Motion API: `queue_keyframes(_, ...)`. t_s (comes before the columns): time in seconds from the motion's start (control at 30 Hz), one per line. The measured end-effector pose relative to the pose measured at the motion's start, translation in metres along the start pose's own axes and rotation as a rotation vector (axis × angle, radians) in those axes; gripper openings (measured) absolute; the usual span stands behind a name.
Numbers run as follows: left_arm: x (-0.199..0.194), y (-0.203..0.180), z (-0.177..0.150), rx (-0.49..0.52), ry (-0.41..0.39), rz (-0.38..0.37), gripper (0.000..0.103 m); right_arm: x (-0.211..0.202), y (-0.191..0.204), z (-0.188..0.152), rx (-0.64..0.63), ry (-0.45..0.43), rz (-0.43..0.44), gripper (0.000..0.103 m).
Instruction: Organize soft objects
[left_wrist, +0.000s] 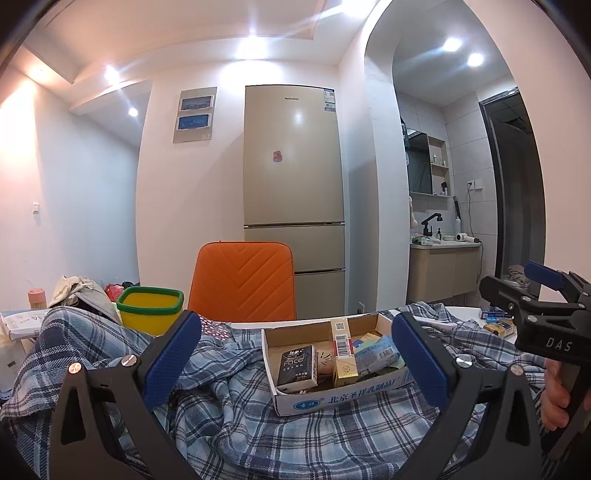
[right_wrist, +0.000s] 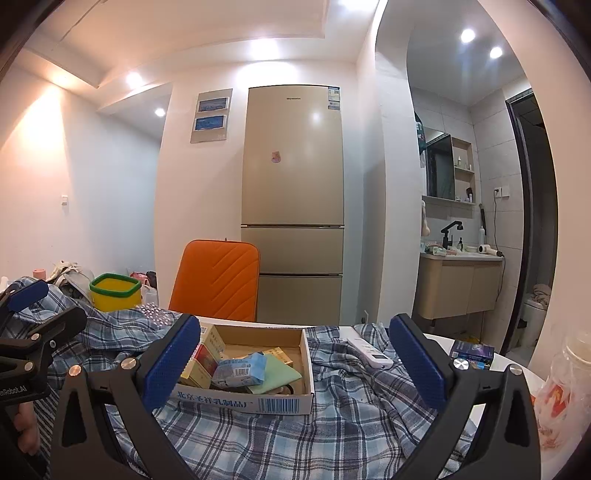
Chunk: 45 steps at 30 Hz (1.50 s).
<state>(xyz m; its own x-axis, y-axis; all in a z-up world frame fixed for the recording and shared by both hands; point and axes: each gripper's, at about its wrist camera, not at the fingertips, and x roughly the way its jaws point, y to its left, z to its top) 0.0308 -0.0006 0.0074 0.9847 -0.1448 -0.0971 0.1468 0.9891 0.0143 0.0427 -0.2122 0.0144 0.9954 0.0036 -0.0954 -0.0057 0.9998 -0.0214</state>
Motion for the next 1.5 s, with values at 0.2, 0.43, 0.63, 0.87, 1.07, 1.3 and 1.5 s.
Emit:
queue_keyframes(0.2,0.0007,0.0014,0.0009,0.001,0.007,-0.001,0.103,-0.0008,-0.0002,0.0005,-0.004,-0.002,0.001,0.103)
queue_keyframes(0.43,-0.0016,0.0035,0.0014,-0.005,-0.006,-0.002,0.103,-0.0007,-0.0003,0.0002,-0.002,0.0,0.001,0.103)
queue_keyframes(0.63,-0.0022,0.0025,0.0013,-0.004,-0.005,-0.001,0.103,-0.001,0.0,0.0004,-0.007,-0.004,0.002,0.103)
queue_keyframes(0.87,-0.001,0.0031,0.0014,-0.004,-0.005,0.002,0.103,-0.002,0.0007,0.0011,-0.014,-0.008,0.005,0.103)
queue_keyframes(1.07,-0.0021,0.0031,0.0011,-0.003,-0.002,0.003,0.103,-0.0017,0.0009,0.0007,-0.012,-0.006,0.007,0.103)
queue_keyframes(1.3,-0.0021,0.0033,0.0015,-0.002,0.0,0.004,0.103,-0.0017,0.0007,0.0007,-0.012,-0.006,0.007,0.103)
queue_keyframes(1.5,-0.0015,0.0029,0.0013,-0.001,-0.001,0.004,0.103,-0.0016,0.0006,0.0008,-0.013,-0.005,0.007,0.103)
